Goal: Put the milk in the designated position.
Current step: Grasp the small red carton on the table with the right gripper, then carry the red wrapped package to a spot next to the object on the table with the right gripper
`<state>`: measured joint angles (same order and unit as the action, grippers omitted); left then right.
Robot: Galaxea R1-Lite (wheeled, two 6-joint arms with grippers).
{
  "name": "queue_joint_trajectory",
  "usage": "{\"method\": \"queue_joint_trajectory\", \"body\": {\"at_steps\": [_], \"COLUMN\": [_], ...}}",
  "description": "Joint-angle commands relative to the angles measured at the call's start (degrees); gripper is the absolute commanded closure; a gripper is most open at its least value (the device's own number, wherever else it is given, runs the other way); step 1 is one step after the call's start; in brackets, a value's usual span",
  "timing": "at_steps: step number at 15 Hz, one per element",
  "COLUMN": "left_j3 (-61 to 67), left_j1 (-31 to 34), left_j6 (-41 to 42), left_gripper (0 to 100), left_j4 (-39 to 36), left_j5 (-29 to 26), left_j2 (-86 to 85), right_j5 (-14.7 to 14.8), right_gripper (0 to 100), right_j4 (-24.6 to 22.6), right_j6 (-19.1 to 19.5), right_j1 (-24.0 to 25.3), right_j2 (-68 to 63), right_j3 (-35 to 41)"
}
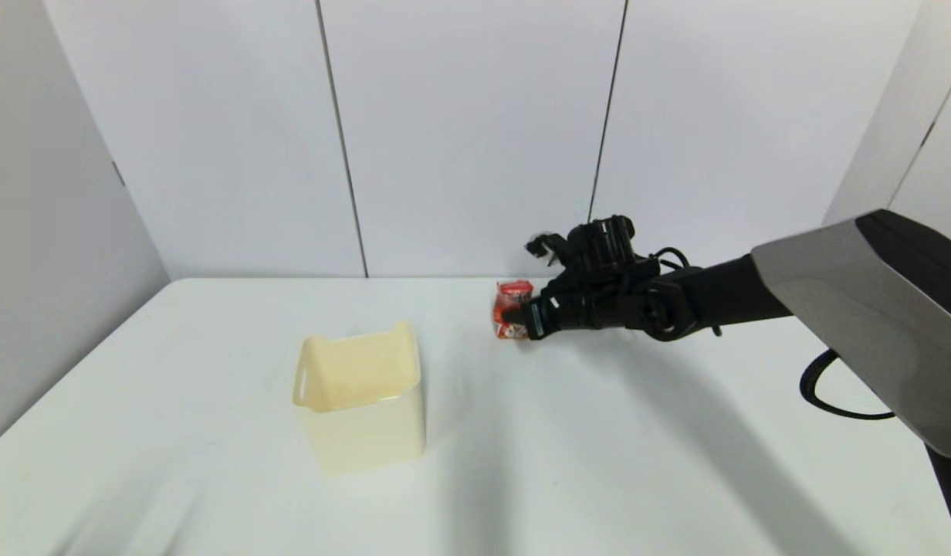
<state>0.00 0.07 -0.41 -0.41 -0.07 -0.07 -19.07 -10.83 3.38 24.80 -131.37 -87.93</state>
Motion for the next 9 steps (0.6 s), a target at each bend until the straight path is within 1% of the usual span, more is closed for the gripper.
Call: {"method": "queue_joint_trajectory", "body": {"at_steps": [1,5,6,9], "left_j3": [0.0,0.0,0.0,0.0], "left_j1": [0.0,0.0,0.0,0.0], "left_j6": [0.0,0.0,0.0,0.0], "left_gripper": [0,0,0,0], "left_j4": [0.0,0.0,0.0,0.0], "left_j5": [0.0,0.0,0.0,0.0], "left_j2": [0.1,0.1,0.1,0.1], "right_j5": [-0.3,-0.7,-0.7,-0.4], "right_gripper": [100,100,100,100], "right_j4": [-0.5,-1.6,-3.0,-9.9], "right_j6": [0.0,0.2,0.2,0.0], "right_j1": [-1.9,-5.0,-5.4,-6.0], "right_j2": [7.0,17.5,20.2,26.6], "right_j3": [6.9,17.5,20.1,28.6]}}
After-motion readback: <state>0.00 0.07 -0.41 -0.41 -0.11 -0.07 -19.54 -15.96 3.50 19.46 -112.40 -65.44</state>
